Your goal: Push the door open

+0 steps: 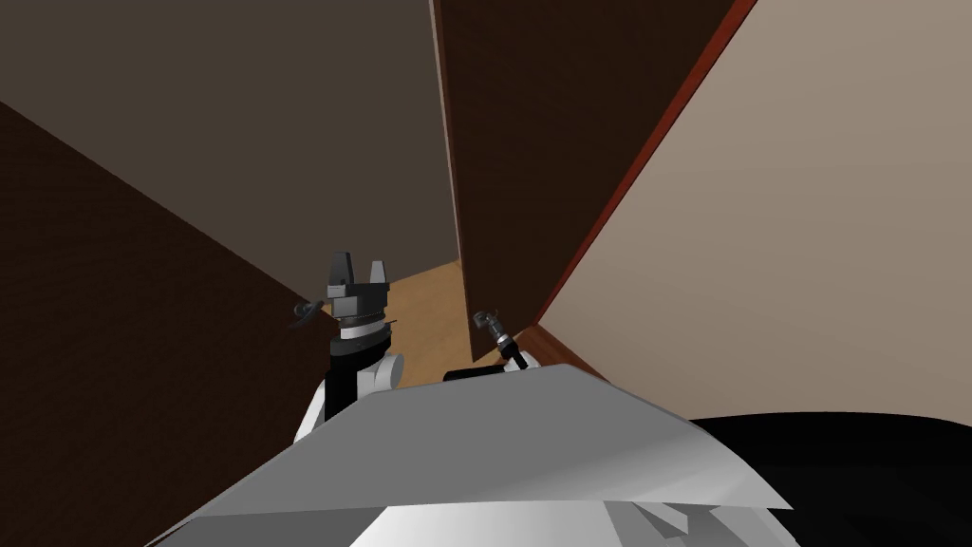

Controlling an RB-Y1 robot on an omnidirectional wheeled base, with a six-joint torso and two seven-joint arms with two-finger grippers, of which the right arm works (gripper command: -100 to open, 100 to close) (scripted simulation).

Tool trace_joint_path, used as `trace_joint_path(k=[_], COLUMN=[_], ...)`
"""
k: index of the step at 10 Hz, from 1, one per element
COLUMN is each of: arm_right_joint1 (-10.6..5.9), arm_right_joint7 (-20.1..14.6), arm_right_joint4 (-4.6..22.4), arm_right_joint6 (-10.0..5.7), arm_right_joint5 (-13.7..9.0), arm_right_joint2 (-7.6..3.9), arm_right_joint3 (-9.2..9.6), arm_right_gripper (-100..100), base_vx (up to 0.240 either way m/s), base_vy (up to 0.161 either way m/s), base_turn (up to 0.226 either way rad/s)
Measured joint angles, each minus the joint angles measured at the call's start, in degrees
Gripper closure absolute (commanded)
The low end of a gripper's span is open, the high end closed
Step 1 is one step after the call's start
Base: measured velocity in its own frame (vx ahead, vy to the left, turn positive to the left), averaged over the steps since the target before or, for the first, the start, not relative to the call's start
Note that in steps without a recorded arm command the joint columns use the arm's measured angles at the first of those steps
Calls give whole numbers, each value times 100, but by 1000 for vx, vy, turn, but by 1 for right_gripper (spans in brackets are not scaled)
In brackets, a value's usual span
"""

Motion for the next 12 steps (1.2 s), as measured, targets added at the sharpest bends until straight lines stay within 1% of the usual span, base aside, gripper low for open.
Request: trace_joint_path(k=[1,2,3,4,5,6,7,8,9,10,11,12], arm_right_joint1=[-74,-182,-248,-193,-195,-252,-190,-119,-191,-299,-229,-247], arm_right_joint7=[24,44,100,133,148,181,226,244,241,257,305,343], arm_right_joint4=[133,318,495,403,392,491,414,310,396,579,465,485], arm_right_joint6=[-58,-151,-243,-206,-178,-204,-167,-110,-127,-225,-176,-167], arm_right_joint5=[-20,-44,-73,-83,-107,-137,-161,-179,-207,-246,-270,-294], arm_right_joint2=[34,70,135,128,125,158,169,151,155,182,204,232], arm_right_joint3=[-57,-119,-215,-256,-324,-412,-497,-553,-620,-725,-816,-889], arm_right_gripper=[100,100,100,100,100,100,100,100,100,100,100,100], base_vx=[70,110,83,93,101,131,165,141,132,155,144,155], base_vy=[63,110,105,116,127,152,162,117,155,169,118,152], base_turn=[-14,-62,-43,-69,-62,-50,-67,-56,-46,-94,-60,-43])
